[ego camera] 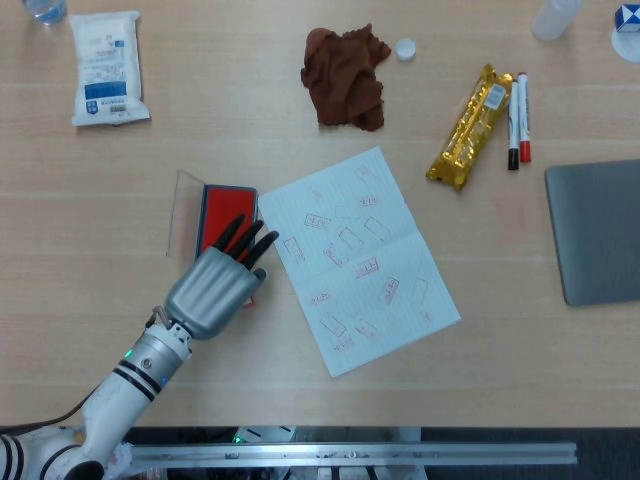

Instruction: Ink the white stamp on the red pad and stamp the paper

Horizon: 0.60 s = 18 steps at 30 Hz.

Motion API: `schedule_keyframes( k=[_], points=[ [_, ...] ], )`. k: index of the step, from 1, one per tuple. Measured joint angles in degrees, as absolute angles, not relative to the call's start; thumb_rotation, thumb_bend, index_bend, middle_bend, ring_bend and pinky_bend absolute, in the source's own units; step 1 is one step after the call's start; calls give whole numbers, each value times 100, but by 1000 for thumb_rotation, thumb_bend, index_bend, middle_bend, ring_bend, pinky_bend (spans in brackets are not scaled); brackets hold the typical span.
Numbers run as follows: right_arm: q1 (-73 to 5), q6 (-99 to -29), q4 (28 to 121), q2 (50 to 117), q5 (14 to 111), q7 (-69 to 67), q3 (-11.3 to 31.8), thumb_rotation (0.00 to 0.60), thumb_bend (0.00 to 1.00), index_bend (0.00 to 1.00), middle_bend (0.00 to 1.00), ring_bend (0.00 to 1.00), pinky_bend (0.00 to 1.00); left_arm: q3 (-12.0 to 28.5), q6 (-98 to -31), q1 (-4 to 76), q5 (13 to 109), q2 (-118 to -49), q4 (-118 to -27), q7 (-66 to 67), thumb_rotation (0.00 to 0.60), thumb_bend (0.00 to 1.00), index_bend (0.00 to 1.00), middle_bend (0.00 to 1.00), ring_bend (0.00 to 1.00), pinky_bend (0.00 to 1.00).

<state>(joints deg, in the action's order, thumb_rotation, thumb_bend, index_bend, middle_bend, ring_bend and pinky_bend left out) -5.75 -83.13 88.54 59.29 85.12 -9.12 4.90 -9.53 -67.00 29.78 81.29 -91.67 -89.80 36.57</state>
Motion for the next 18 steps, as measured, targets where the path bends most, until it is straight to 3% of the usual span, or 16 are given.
schedule_keyframes(
  k=[18],
  points=[
    [-529,-8378,8882,5897,8480,-891,501,600,215,410,468,330,352,-727,-6488,2803,8232,-9524,-8425,3651,600,352,516,60,0,2]
  ],
)
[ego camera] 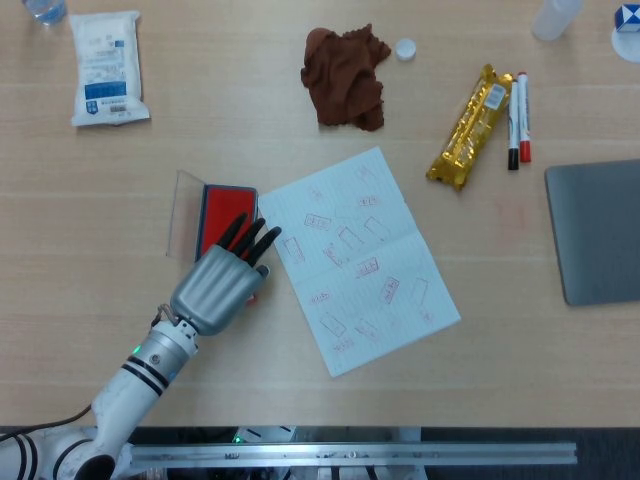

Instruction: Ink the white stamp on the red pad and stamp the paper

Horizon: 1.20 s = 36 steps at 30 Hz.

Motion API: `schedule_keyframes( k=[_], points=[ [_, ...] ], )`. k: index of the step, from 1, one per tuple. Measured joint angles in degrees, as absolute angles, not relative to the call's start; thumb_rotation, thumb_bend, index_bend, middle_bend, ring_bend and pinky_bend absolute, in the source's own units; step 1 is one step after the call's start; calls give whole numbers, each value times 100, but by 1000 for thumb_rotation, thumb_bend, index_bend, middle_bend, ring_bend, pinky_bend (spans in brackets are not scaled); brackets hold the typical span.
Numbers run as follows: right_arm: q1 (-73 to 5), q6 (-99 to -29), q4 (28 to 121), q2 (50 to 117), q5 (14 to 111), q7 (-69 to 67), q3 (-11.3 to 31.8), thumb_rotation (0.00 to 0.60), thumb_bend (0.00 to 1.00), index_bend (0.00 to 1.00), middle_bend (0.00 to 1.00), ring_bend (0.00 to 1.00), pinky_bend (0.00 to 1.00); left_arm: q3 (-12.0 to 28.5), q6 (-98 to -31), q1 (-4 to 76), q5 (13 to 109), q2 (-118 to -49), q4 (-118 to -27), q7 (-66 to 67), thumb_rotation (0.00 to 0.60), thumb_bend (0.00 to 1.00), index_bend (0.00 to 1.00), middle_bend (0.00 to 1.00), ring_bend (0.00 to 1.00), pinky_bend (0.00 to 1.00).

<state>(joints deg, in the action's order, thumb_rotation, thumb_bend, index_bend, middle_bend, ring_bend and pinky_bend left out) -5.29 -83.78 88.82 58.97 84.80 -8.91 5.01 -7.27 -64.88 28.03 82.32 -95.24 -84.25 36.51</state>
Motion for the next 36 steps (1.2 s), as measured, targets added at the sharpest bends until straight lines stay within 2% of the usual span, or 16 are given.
schedule_keyframes(
  k=[9,23,26,31,36],
  points=[
    [-512,-8404,8861,5906,8470,-912,509,600,215,410,468,330,352,-664,-6429,2757,8268,-9535,-8402,3709,600,350,485,46,0,2],
    [-494,-8425,8829,5916,8463,-950,518,600,215,411,468,331,352,-648,-6357,2724,8327,-9377,-8768,3845,600,335,349,18,0,2],
    [-492,-8429,8827,5904,8463,-956,523,600,214,410,468,331,352,-628,-6353,2727,8340,-9253,-8999,3761,600,335,316,25,0,2],
    [-496,-8400,8847,5885,8453,-952,520,600,214,410,468,331,352,-542,-6452,2724,8404,-8845,-9565,3402,600,336,317,43,0,3],
    [-518,-8349,8864,5885,8436,-933,523,600,215,413,468,332,352,-384,-6798,2648,8500,-8271,-10117,2908,600,336,301,56,0,5]
  ],
)
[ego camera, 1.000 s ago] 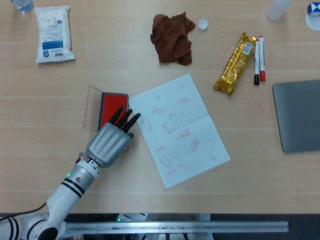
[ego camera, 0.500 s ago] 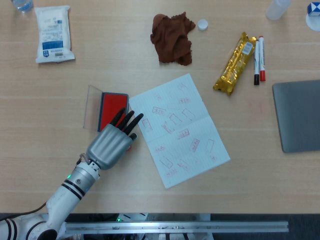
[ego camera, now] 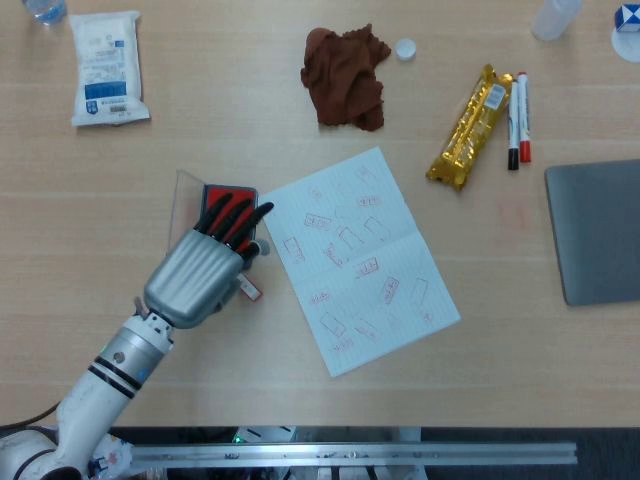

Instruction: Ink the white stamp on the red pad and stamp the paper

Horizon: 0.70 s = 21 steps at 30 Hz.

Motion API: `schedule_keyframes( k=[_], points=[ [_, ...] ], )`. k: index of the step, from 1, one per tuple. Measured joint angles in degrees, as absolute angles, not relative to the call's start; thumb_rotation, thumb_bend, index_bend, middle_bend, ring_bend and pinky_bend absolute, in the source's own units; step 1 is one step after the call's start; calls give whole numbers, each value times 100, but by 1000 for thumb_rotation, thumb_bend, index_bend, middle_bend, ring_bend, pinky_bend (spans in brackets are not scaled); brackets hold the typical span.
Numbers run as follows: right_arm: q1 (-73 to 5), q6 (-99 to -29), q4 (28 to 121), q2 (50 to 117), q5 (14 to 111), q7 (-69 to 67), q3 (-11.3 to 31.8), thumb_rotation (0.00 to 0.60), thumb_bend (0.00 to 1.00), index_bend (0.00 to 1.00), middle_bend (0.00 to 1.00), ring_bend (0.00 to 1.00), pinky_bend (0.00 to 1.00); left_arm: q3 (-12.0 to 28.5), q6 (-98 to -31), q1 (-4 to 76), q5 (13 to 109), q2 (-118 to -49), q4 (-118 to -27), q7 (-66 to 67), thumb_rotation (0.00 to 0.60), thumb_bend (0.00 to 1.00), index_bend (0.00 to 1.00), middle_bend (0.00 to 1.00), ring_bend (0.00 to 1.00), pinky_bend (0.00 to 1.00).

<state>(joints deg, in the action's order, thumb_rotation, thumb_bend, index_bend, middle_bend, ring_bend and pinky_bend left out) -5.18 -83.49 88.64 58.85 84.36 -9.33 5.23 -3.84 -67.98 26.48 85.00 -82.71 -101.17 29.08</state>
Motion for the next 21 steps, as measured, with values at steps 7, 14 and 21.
schedule_keyframes(
  k=[7,14,21],
  points=[
    [-603,-8182,8847,5914,8394,-877,532,600,216,423,468,332,352,-29,-7237,2423,8107,-7777,-10331,2697,600,336,279,59,0,6],
    [-682,-8087,8881,5920,8444,-799,515,600,216,423,468,332,352,135,-7819,1933,7717,-7333,-10224,2332,600,337,277,60,0,5],
    [-721,-8106,8957,5888,8618,-777,471,600,217,423,468,332,352,21,-8419,1388,7774,-7056,-10193,1923,600,337,277,70,0,6]
  ],
)
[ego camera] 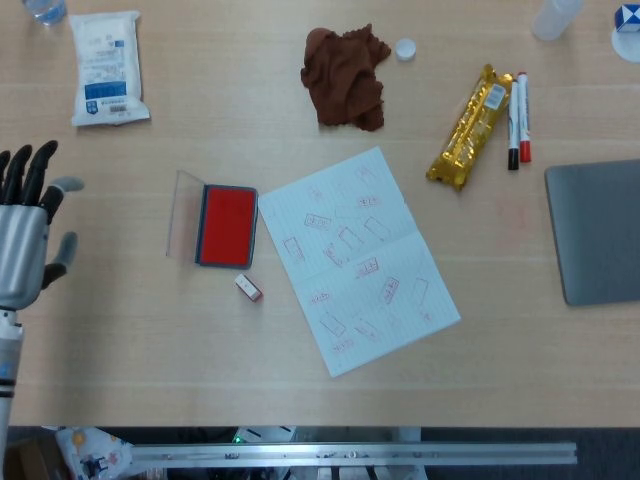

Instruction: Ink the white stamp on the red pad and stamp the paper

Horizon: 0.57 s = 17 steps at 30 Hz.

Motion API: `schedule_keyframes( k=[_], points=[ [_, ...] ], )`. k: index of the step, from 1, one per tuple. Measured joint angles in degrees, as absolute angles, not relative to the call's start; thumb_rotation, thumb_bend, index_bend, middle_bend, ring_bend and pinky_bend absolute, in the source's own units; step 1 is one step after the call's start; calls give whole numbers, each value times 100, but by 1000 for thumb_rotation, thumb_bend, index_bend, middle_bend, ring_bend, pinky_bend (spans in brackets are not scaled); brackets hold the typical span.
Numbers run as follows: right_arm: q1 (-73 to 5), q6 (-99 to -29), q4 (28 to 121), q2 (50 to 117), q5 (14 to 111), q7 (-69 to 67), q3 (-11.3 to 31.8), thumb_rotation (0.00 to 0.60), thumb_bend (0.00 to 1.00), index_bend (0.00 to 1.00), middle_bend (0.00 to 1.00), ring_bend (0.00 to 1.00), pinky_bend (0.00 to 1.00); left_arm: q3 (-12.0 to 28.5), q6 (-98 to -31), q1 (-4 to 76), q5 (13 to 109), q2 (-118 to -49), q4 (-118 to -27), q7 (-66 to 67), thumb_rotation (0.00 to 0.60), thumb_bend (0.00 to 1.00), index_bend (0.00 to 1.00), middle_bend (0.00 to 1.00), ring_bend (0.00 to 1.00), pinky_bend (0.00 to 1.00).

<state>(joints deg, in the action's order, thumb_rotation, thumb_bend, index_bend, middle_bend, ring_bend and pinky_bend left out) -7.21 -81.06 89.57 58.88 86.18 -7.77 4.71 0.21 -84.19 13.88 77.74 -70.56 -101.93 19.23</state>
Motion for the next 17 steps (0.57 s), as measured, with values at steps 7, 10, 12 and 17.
schedule_keyframes(
  k=[7,10,12,17],
  points=[
    [-778,-8082,9023,5859,8757,-771,424,600,216,423,468,332,352,-137,-8933,904,8045,-6904,-10191,1698,600,337,277,71,0,6],
    [-799,-8093,9056,5849,8843,-765,398,600,216,423,468,332,352,-136,-9071,769,8079,-6886,-10190,1621,600,336,277,72,0,6],
    [-814,-8092,9085,5836,8870,-752,384,600,216,423,468,332,352,-137,-9136,687,8097,-6876,-10180,1607,600,337,277,72,0,6],
    [-826,-8113,9132,5819,8875,-704,387,600,216,423,468,332,352,-127,-9201,540,8106,-6850,-10152,1574,600,336,278,72,0,6]
  ],
)
